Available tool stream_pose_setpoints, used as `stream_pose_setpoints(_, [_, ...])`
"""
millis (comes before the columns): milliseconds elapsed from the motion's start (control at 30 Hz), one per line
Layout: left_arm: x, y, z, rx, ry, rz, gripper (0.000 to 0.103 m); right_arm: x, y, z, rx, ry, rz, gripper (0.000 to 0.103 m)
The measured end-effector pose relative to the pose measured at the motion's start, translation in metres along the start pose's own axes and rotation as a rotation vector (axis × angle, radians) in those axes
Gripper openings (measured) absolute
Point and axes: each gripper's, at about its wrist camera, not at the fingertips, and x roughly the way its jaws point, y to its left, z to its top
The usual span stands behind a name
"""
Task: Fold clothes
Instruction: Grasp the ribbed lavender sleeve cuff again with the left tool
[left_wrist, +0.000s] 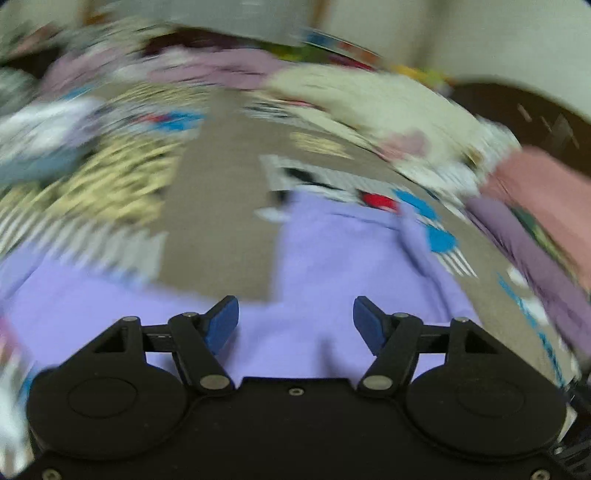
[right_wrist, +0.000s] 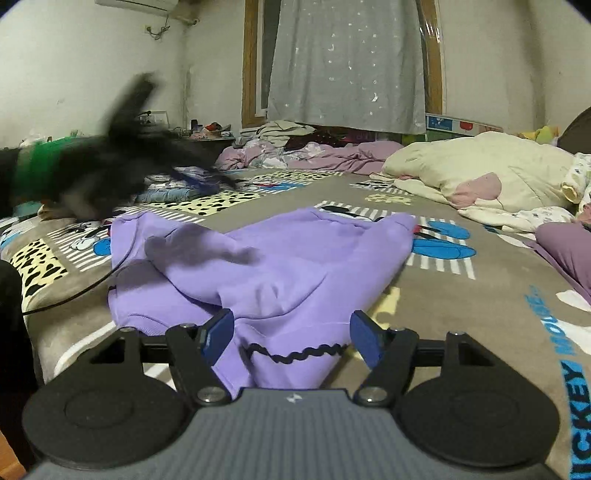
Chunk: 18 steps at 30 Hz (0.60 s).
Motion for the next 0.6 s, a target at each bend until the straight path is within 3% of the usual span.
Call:
stream_pose_setpoints(100, [-0.027,0.052,-0.017,-0.200,-0.021,0.024,0.068,0.011,0.016,-0.007,-0.077,0.063,0.034,0.070])
stream_pose_setpoints(200, [-0.043,0.089,-0.030,-0.392,-0.046,0.011,0.068,0.024,0.033,-0.014,-0.157,0.133,0.069,0.079])
stream_pose_setpoints(267, [-0.044,0.097,-0.034,-0.445,-0.048,-0.022,0.068,0.028,0.040,-0.017,-0.187,0.158,0.082,0.078])
stream_pose_setpoints(400, [-0.023,0.088,-0.037,-0.480,-0.028,-0.081,0.068,0.026,0.030,-0.014,-0.142,0.126,0.054,0.070])
stream_pose_setpoints(500, [0.002,0.075,-0.035,-0.465,-0.001,-0.049,0.067,0.028,0.028,-0.015,-0.148,0.134,0.044,0.071])
stream_pose_setpoints(533, [0.009,0.069,-0.034,-0.450,0.011,-0.036,0.064,0.029,0.029,-0.015,-0.153,0.134,0.044,0.071])
stream_pose_setpoints(567, [0.012,0.062,-0.034,-0.413,0.005,-0.031,0.041,0.028,0.029,-0.015,-0.155,0.130,0.045,0.071])
stream_pose_setpoints(600, [0.015,0.055,-0.033,-0.377,-0.001,-0.026,0.025,0.027,0.029,-0.013,-0.147,0.122,0.046,0.069])
